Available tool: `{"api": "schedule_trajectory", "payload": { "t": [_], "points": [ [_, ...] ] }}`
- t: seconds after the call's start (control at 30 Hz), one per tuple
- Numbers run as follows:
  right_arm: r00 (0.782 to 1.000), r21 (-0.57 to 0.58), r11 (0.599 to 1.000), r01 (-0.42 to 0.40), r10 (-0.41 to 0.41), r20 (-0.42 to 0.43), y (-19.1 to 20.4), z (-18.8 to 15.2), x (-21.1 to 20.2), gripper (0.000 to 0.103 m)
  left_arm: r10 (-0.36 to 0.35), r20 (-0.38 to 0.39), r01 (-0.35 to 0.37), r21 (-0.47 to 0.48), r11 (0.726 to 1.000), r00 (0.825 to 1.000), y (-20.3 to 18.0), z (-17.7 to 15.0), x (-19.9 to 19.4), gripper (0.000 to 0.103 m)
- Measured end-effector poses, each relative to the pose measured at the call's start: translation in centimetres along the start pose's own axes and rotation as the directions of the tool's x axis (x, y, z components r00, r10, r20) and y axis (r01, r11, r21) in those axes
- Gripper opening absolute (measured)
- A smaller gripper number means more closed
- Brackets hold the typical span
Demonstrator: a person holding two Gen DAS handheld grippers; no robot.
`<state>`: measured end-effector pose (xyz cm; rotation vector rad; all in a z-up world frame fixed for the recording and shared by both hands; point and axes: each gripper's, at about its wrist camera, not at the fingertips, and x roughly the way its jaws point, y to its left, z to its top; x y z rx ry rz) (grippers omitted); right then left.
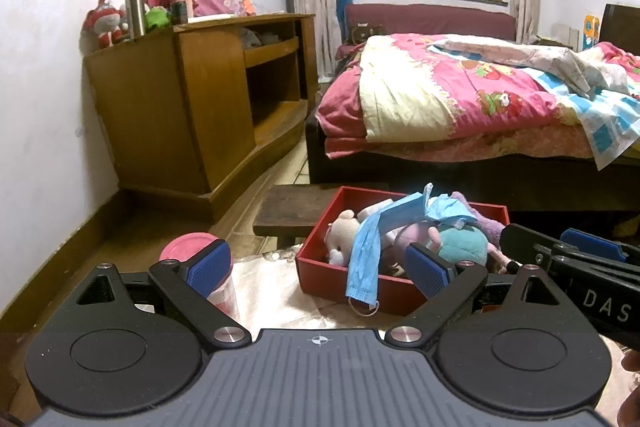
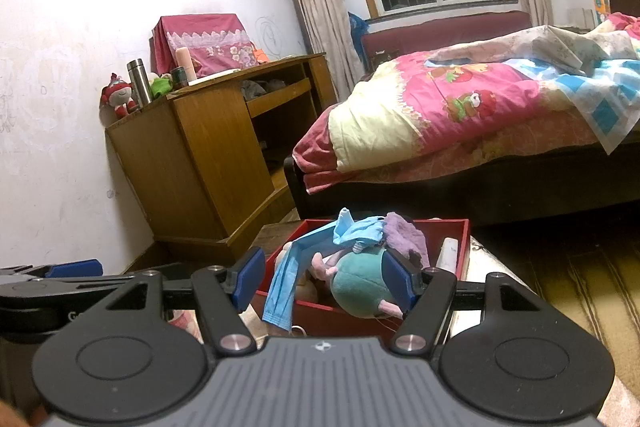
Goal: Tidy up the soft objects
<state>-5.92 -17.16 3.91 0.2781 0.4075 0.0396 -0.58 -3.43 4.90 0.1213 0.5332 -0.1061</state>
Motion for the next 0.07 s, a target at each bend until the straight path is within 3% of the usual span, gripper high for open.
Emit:
{"api": "schedule_trajectory", "payload": {
  "t": [0.07],
  "points": [
    [1.000,0.006,1.000,-0.004,0.004,0.007,-0.01,0.07,-0.05,0.037,-0.004,0.002,0.004,-0.004,1.000,1.000,0.09,0.02,0.05,0.096]
  ]
}}
